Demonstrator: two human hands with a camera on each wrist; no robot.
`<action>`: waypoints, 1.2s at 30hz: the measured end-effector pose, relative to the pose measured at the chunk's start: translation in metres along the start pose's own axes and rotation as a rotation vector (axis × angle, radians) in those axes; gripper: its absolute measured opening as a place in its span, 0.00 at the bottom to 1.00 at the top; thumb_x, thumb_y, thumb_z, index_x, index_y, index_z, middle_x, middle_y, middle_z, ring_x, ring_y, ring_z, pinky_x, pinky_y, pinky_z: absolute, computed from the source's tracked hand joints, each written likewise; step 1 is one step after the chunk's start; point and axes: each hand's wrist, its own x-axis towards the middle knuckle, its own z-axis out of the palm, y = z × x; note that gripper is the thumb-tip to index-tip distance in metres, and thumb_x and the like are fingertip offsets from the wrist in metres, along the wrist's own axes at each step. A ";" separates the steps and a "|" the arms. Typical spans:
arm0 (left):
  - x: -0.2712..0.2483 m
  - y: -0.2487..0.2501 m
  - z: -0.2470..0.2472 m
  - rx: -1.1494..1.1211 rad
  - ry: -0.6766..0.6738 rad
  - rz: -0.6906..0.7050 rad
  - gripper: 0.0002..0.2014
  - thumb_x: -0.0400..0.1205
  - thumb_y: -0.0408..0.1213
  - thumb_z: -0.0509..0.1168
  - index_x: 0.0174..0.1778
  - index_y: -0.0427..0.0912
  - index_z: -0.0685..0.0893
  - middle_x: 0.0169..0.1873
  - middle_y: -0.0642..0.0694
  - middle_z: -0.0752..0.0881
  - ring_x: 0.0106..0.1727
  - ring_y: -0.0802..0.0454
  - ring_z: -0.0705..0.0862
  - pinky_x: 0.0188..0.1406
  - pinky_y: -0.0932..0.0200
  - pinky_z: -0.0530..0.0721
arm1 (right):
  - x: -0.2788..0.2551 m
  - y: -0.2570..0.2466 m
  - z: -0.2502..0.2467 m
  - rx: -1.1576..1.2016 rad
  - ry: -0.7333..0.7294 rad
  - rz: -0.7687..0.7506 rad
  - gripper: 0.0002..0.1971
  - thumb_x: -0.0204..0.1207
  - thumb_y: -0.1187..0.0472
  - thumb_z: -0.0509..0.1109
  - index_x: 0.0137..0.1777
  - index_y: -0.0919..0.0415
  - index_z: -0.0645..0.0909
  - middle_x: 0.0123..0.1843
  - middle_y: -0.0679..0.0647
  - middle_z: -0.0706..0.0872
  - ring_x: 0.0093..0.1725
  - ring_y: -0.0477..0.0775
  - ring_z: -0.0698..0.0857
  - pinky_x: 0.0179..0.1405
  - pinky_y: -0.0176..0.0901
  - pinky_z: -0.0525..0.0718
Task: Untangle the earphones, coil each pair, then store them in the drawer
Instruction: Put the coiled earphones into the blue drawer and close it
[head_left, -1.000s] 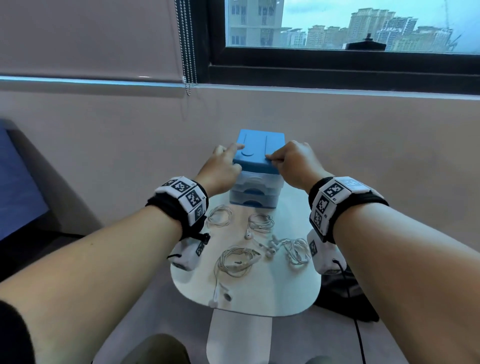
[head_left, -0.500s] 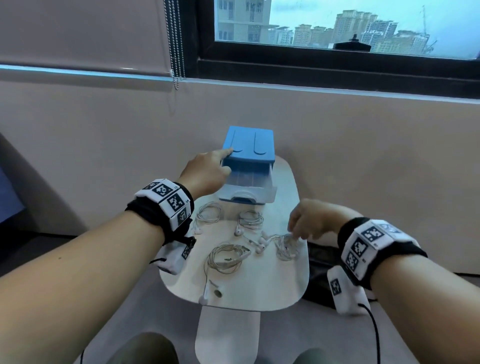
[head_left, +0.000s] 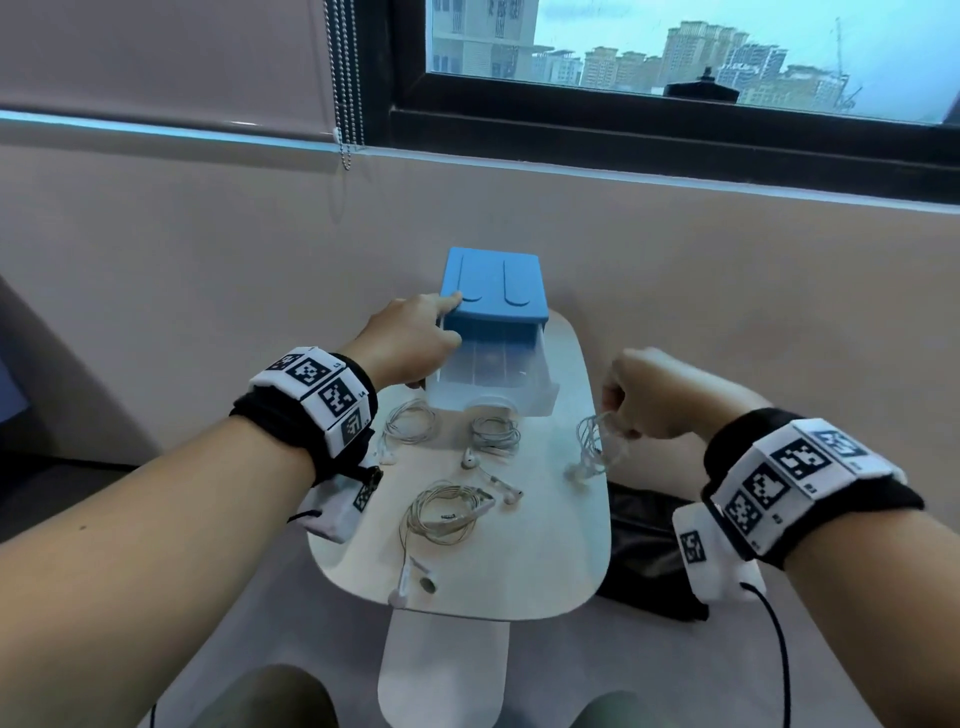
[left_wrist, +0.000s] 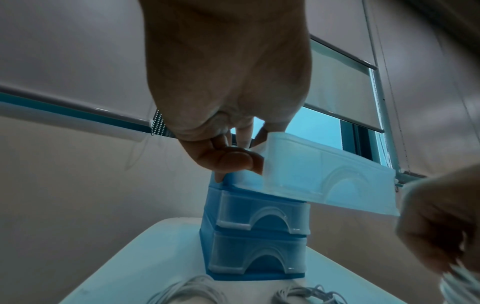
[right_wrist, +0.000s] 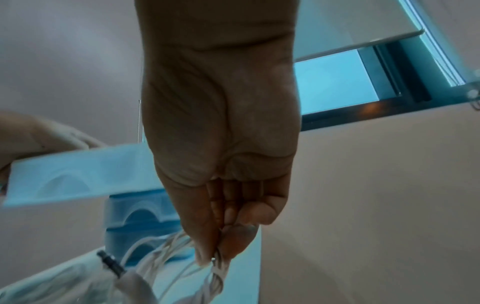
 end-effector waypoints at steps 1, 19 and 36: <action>0.000 0.000 -0.001 -0.001 -0.008 -0.003 0.32 0.84 0.38 0.59 0.87 0.58 0.68 0.45 0.50 0.83 0.43 0.43 0.85 0.48 0.50 0.92 | -0.001 0.000 -0.008 -0.016 0.032 0.005 0.15 0.73 0.67 0.77 0.29 0.52 0.80 0.30 0.48 0.86 0.33 0.53 0.86 0.31 0.38 0.79; 0.000 0.000 -0.012 -0.076 -0.152 0.007 0.36 0.84 0.32 0.61 0.89 0.56 0.61 0.57 0.45 0.79 0.38 0.45 0.92 0.39 0.47 0.94 | 0.032 -0.068 -0.051 0.394 0.514 -0.110 0.03 0.75 0.65 0.77 0.40 0.61 0.89 0.35 0.53 0.89 0.46 0.59 0.88 0.45 0.44 0.86; 0.003 0.001 -0.013 -0.112 -0.187 -0.009 0.35 0.84 0.28 0.59 0.89 0.55 0.65 0.49 0.50 0.73 0.33 0.43 0.91 0.31 0.49 0.93 | 0.047 -0.078 -0.062 0.597 0.831 -0.214 0.09 0.73 0.65 0.75 0.35 0.51 0.82 0.30 0.49 0.86 0.31 0.47 0.80 0.39 0.16 0.70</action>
